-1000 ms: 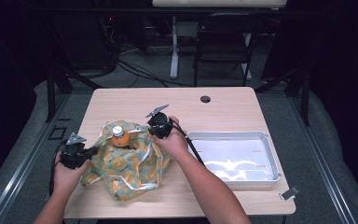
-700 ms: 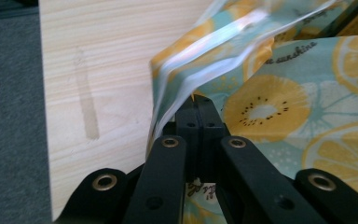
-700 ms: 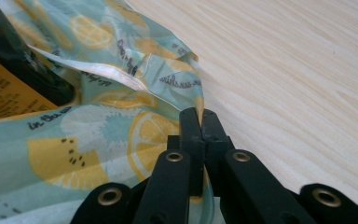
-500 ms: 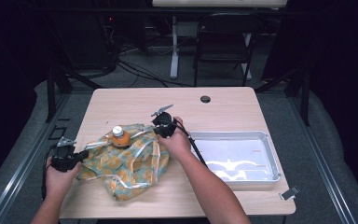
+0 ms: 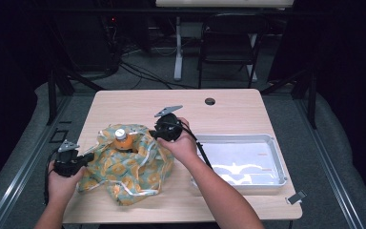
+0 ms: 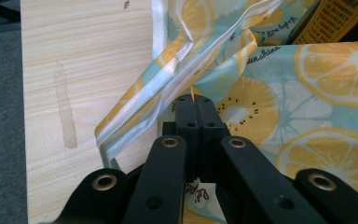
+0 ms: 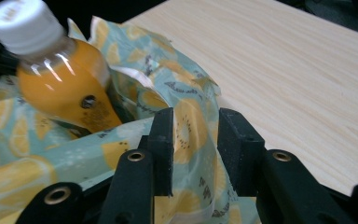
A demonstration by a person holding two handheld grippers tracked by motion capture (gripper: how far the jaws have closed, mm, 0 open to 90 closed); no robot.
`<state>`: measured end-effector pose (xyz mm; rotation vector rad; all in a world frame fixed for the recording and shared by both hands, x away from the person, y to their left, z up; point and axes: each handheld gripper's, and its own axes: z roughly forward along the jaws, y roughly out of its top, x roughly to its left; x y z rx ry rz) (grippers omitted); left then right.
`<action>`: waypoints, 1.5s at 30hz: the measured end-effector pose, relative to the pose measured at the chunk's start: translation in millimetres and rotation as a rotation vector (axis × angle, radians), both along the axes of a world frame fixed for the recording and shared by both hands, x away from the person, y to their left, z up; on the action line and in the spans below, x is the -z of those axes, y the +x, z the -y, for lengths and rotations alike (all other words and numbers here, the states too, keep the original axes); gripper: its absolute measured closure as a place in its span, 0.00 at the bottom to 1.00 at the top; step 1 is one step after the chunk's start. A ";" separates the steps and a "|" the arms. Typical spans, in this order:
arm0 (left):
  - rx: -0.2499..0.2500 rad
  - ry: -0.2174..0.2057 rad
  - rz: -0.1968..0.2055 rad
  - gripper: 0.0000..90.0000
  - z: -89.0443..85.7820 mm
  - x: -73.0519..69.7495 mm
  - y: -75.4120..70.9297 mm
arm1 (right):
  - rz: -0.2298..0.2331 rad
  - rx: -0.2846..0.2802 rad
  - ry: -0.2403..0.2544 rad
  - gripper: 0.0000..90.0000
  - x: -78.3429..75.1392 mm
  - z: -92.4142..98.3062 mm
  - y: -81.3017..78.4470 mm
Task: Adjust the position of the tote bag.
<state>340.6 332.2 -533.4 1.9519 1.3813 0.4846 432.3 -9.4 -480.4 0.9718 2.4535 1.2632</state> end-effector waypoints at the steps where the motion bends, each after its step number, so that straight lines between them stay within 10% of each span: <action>1: 0.001 -0.001 0.000 1.00 -0.2 -0.2 -0.2 | 0.004 -0.004 0.004 0.74 -2.6 0.7 -1.9; 10: -0.017 -0.034 0.013 1.00 -5.3 -3.4 -3.5 | 0.050 -0.045 0.032 0.73 -21.5 2.5 -24.8; 21: -0.029 -0.084 0.093 0.75 -3.1 -23.9 -15.7 | 0.087 -0.133 0.043 0.68 -31.0 -6.4 -66.5; 32: 0.064 -0.135 0.122 0.58 20.2 -35.1 -29.5 | 0.085 -0.202 0.095 0.53 -22.1 -10.0 -92.0; 45: 0.147 -0.128 0.095 0.53 45.3 -23.0 -31.0 | 0.118 -0.207 -0.026 0.60 3.8 -21.6 -93.9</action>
